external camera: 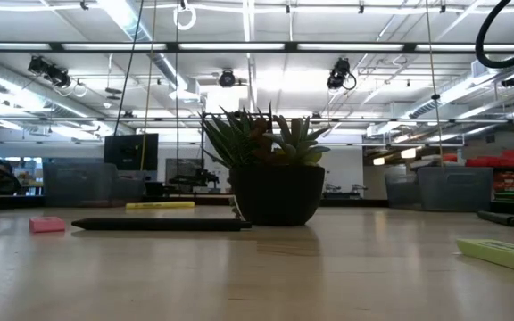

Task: Sort crayons/erasers/pens/pencils in bins
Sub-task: Put the red scissors into the green bin

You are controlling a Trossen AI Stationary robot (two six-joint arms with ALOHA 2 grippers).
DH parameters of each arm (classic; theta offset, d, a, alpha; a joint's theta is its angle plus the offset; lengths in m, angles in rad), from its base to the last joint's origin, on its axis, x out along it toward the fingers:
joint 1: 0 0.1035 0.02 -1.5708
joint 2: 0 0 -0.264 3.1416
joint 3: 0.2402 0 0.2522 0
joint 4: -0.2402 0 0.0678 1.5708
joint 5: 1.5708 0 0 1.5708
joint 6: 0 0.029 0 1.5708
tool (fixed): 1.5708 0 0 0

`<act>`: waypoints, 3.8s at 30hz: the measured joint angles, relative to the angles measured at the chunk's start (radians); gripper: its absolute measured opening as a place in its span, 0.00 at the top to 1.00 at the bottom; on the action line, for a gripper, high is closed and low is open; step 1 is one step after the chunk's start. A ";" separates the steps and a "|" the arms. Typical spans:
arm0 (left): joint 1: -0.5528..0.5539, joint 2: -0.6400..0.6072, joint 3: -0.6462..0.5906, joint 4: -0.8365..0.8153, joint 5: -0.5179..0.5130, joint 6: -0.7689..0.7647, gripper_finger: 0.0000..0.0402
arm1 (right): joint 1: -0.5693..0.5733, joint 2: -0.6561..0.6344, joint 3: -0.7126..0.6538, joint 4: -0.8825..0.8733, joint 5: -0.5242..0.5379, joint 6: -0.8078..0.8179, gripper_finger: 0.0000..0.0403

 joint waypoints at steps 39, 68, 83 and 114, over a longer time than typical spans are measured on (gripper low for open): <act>-0.007 0.000 -0.001 -0.048 0.024 0.036 0.57 | -0.379 -0.378 -0.131 -0.069 0.082 -0.567 0.54; -0.037 0.000 -0.001 -0.105 0.030 0.021 0.57 | -0.057 -0.153 -0.158 0.333 0.088 -0.021 0.54; -0.044 0.000 -0.001 -0.105 0.030 -0.032 0.57 | -0.066 -0.072 -0.172 0.337 0.110 -0.027 0.54; -0.040 0.000 0.001 -0.104 0.030 -0.023 0.57 | -0.105 -0.263 -0.181 0.097 0.413 -0.054 0.56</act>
